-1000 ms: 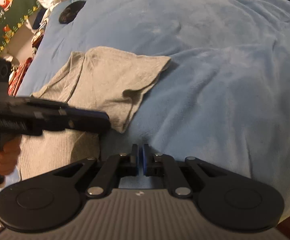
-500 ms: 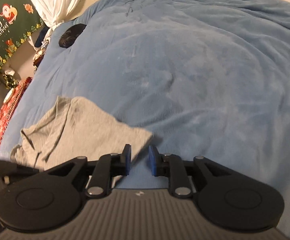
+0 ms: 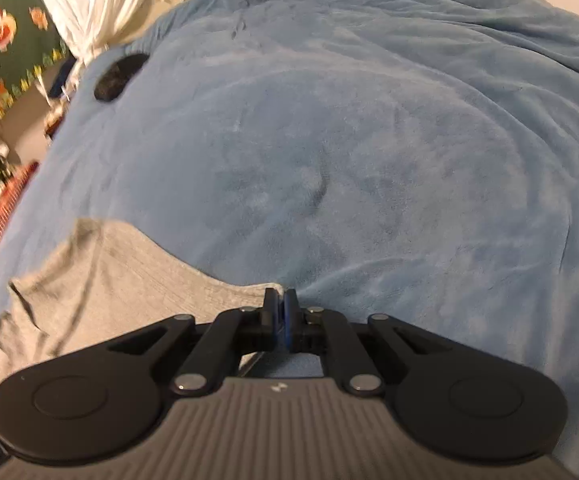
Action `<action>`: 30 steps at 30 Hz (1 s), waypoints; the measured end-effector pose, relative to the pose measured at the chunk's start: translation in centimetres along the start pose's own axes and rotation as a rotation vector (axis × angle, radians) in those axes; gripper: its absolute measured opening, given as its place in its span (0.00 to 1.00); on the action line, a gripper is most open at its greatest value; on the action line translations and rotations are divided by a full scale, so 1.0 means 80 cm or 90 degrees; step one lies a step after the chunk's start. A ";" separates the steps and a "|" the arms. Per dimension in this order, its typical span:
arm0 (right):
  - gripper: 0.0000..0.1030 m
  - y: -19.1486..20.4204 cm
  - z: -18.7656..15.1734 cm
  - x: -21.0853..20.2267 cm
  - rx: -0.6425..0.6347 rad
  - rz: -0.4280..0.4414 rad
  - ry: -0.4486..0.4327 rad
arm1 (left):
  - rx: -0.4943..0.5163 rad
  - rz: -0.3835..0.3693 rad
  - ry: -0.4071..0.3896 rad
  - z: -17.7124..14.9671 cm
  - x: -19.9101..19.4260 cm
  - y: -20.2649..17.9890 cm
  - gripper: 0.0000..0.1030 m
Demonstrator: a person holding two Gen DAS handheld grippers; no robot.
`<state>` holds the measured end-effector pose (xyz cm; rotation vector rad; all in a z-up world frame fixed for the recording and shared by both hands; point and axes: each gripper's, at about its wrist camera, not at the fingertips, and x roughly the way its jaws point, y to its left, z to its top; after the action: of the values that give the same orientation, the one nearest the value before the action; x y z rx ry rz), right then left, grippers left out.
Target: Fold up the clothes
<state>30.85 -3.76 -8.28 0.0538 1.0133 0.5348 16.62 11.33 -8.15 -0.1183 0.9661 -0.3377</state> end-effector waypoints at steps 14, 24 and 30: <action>0.17 0.013 -0.015 -0.045 -0.020 -0.028 -0.021 | -0.053 -0.044 0.014 -0.028 -0.029 -0.007 0.20; 0.18 0.105 -0.134 -0.145 -0.092 0.063 0.148 | -0.087 0.037 0.055 -0.104 -0.115 0.062 0.20; 0.19 0.147 -0.192 -0.119 -0.175 0.029 0.230 | -0.211 0.106 0.103 -0.163 -0.155 0.133 0.20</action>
<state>9.64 -0.89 -5.71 -0.2738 1.2817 0.7380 1.92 26.15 -8.45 -0.3147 1.1799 -0.0310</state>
